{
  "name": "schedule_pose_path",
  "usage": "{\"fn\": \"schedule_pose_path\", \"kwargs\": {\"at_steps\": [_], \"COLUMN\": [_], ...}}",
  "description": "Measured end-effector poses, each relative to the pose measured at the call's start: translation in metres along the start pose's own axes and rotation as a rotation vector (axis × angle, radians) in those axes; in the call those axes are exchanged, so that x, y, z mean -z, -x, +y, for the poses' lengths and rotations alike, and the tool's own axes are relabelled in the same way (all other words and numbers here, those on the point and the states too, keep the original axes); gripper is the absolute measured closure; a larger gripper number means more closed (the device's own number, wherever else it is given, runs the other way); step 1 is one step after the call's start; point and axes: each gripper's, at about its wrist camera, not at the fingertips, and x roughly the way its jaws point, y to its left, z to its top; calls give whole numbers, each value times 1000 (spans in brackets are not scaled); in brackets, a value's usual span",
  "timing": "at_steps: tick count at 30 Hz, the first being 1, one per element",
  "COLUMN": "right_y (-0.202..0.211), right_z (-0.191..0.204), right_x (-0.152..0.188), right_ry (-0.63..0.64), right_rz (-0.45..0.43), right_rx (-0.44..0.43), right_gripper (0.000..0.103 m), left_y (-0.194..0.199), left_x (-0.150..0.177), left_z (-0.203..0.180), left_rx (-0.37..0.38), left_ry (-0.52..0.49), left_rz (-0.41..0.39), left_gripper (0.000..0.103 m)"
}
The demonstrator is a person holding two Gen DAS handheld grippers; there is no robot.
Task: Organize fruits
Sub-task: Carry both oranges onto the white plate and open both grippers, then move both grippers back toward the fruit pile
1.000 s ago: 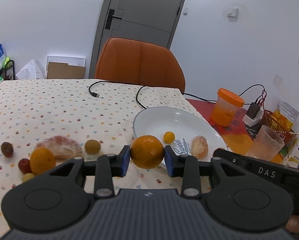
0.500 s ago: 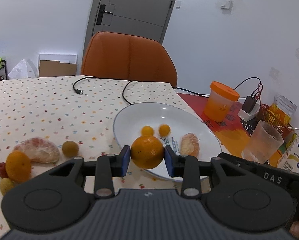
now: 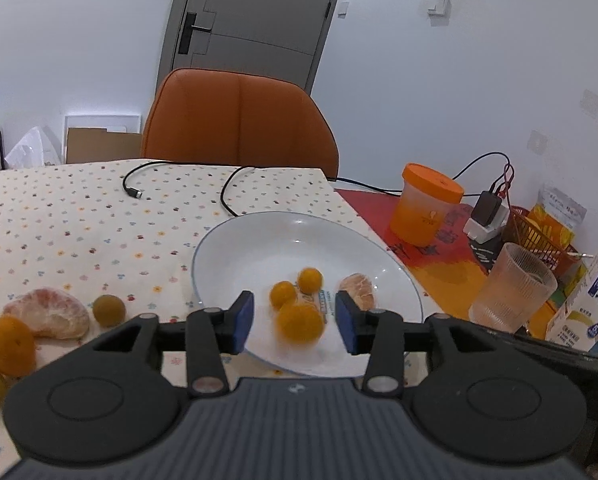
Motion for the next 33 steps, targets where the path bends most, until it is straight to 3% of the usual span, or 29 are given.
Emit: {"fn": "schedule_pose_path", "kwargs": {"at_steps": [3,7,9,23,33], "right_y": [-2,-6,-6,0,0], "right_z": [4,12,16,46,77], "right_x": [0,2,4,12,20], "right_ry": [1,5,8,31,91], "right_rz": [0,4,6,18,18], "right_rx": [-10,-24,-32,-78,-65], "right_gripper": [66,62,61,46,20], "left_y": [7,17,23,59,85], "left_x": [1,2,3,14,20], "left_z": [7,20,26,53,79], "left_rx": [-32,-75,-93,-172,-232], "left_ry": [0,6,17,40,61], "left_rz": [-11,-14,-18,-35,-47], "left_gripper": [41,36,29,18,10]}}
